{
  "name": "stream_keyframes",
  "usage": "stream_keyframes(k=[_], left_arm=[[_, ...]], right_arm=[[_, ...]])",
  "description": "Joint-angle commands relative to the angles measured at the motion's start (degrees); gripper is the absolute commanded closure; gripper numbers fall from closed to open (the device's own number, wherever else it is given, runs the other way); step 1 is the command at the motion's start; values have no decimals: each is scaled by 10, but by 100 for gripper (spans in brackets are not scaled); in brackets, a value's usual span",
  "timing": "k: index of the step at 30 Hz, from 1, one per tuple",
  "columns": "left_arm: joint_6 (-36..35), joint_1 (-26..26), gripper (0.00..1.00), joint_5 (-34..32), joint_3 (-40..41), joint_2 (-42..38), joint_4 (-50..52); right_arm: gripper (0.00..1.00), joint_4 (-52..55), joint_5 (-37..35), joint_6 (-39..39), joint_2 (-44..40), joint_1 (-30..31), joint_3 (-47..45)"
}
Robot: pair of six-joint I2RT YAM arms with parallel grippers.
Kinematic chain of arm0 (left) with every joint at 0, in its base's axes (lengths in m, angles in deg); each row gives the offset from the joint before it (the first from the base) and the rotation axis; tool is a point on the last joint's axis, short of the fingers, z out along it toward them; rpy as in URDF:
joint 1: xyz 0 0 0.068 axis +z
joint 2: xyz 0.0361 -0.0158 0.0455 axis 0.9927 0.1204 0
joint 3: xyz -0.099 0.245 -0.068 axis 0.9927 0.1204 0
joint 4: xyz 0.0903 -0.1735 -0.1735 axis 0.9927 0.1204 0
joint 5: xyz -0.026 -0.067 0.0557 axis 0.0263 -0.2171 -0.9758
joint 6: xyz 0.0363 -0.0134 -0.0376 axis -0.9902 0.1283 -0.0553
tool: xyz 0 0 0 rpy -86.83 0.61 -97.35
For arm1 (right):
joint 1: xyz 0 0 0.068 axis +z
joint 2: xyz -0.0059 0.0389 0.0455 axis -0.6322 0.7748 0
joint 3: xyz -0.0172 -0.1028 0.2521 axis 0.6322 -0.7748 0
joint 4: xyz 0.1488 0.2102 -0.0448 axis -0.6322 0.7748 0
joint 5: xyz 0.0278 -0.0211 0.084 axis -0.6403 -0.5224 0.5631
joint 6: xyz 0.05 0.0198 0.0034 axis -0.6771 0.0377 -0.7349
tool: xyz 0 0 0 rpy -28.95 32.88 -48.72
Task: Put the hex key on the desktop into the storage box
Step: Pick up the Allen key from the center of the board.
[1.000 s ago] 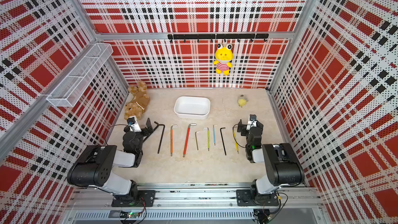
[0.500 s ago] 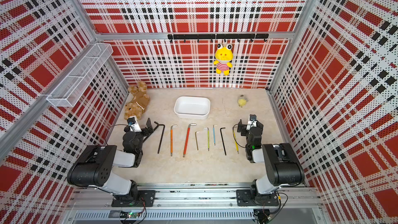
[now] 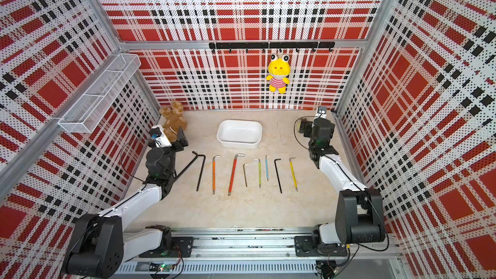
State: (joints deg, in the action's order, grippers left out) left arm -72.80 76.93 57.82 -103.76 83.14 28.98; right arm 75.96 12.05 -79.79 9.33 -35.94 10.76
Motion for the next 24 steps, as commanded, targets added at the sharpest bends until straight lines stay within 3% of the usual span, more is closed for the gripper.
stream_keyframes(k=[1,4,7,14,24], left_arm=[[27,-4,3,12,-87,12,215],[46,-7,4,65,-172,37,322],[63,-11,4,95,-215,51,362],[87,-14,4,166,-239,75,381],[91,-33,4,156,-219,77,378]], right_arm=[[0,335,12,-32,47,6,98],[0,500,22,-48,82,7,169],[0,557,85,-64,85,11,166],[1,566,118,-80,100,28,82],[11,520,134,-101,144,79,53]])
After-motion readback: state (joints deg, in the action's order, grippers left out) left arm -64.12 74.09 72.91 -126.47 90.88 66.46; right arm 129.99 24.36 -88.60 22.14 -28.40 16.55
